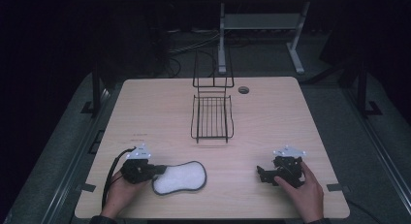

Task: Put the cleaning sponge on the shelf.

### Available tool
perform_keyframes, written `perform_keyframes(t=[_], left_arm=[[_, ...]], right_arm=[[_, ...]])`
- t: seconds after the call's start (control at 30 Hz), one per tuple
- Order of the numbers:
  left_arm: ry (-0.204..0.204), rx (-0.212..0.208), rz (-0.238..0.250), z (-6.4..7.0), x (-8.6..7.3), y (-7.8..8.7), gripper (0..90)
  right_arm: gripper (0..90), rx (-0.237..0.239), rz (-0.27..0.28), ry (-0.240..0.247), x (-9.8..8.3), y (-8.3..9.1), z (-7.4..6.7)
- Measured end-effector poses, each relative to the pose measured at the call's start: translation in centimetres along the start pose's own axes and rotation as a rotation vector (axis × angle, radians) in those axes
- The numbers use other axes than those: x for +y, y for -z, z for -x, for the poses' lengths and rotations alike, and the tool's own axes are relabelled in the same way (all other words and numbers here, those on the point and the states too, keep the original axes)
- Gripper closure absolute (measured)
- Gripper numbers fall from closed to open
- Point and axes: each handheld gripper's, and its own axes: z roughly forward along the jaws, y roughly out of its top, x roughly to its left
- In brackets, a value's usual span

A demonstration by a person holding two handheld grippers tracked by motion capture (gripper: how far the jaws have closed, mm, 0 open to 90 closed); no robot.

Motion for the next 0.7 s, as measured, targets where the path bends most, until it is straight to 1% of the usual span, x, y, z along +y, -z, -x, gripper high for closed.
perform_keyframes(t=[0.03, 0.07, 0.2, 0.3, 0.37, 0.47, 0.53, 0.7], left_arm=[[0.011, 0.007, 0.001, 0.0, -0.4, 0.4, 89.6], [0.011, 0.007, 0.001, 0.0, -0.4, 0.4, 89.6], [0.027, 0.022, 0.007, 0.1, -1.2, 1.3, 89.6], [0.031, 0.026, 0.017, 0.2, -1.1, 1.7, 89.5], [0.026, 0.015, 0.038, 0.3, -0.6, 1.9, 89.4], [0.002, -0.008, 0.049, 0.5, 0.8, 1.5, 89.5], [-0.026, -0.027, 0.051, 0.8, 1.8, 0.9, 89.5], [-0.085, -0.08, 0.021, 2.1, 4.0, -1.4, 89.5]], right_arm=[[0.0, 0.0, 0.0, 0.0, 0.0, 0.0, 0.0], [0.0, 0.0, 0.0, 0.0, 0.0, 0.0, 0.0], [0.0, 0.0, 0.0, 0.0, 0.0, 0.0, 0.0], [0.0, 0.0, 0.001, -0.001, 0.0, 0.0, 0.0], [0.0, 0.0, 0.001, -0.001, 0.0, 0.0, 0.0], [0.0, -0.001, 0.001, -0.001, 0.0, 0.0, 0.0], [0.0, -0.002, 0.0, -0.002, 0.0, 0.0, 0.0], [0.0, -0.003, 0.0, -0.002, 0.0, 0.0, 0.0]])
